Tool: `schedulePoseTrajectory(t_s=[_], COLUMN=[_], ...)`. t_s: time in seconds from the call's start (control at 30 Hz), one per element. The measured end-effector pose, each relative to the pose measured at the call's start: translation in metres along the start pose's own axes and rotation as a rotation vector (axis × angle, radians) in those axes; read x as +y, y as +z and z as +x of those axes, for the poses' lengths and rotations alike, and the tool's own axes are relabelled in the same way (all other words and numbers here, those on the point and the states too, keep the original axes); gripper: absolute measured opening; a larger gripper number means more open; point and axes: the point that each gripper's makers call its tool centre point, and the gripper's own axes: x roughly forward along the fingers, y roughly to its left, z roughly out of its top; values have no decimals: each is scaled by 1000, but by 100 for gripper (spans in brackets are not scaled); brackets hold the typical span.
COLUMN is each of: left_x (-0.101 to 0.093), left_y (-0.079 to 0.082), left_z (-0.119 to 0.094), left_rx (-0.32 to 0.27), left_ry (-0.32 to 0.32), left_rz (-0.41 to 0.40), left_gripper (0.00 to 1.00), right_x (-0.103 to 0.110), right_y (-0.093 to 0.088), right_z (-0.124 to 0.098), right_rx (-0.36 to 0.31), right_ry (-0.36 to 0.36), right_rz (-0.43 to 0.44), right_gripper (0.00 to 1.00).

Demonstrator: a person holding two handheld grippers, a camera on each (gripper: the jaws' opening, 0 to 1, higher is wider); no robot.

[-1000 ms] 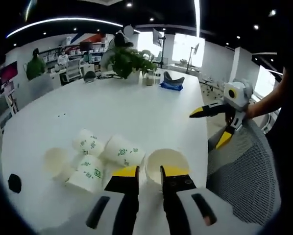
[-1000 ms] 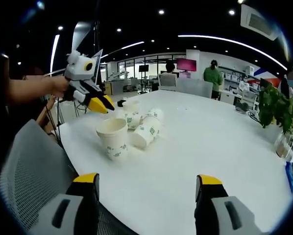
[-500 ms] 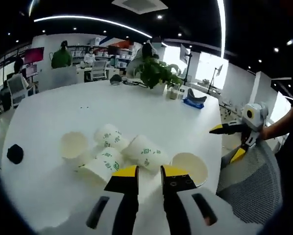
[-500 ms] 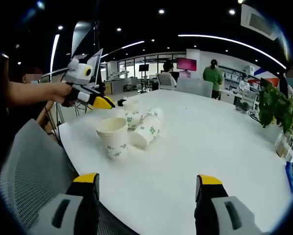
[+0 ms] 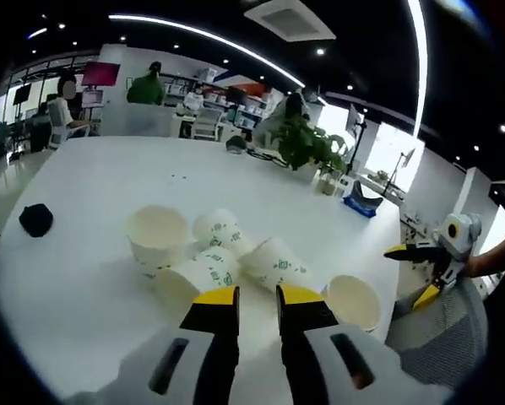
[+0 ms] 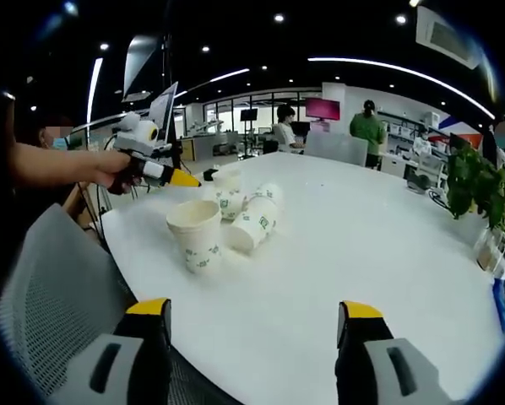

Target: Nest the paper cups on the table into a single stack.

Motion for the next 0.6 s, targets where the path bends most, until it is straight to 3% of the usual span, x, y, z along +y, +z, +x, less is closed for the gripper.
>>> schedulePoseTrajectory(t_s=[0.3, 0.6], left_x=[34, 43], left_y=[-3, -11], left_z=[0, 6], left_rx=[-46, -97], left_ry=[108, 133], left_rz=[-61, -197], left_gripper=[16, 14], right_x=[0, 0], right_y=[0, 1], right_z=[0, 0], right_rx=[3, 1], right_ry=[0, -5], right_rz=[0, 1], right_gripper=[81, 81])
